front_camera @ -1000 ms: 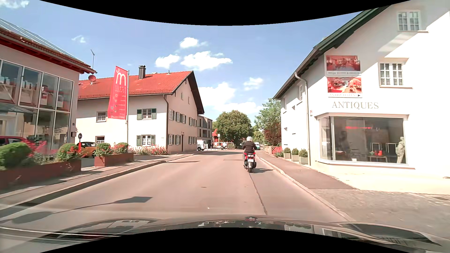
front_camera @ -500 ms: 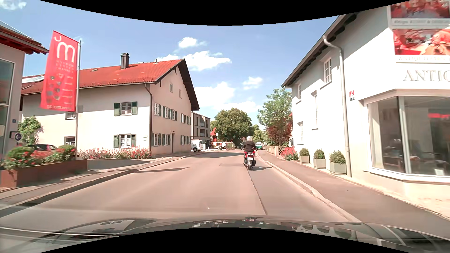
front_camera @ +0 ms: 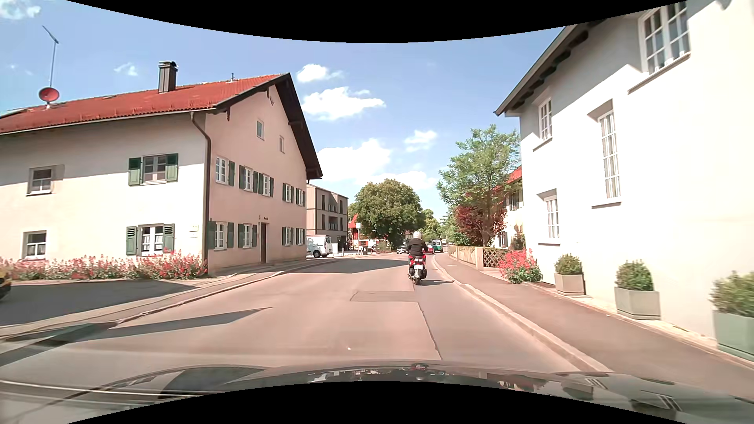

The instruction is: Follow the waypoints while adhering to traffic rules and regulations

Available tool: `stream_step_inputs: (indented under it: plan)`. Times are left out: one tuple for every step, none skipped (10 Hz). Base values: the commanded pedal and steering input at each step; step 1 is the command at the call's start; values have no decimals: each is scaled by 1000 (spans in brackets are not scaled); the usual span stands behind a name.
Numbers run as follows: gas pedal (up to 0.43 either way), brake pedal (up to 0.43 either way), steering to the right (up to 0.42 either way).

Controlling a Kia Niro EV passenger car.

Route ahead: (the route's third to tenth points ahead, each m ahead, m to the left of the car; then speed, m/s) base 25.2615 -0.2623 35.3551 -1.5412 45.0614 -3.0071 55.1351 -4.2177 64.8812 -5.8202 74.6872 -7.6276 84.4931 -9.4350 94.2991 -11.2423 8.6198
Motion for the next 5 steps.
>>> stream_step_inputs:
  plan:
    - [209,12,12]
    - [209,12,12]
    - [209,12,13]
    - [209,12,13]
    - [228,6,13]
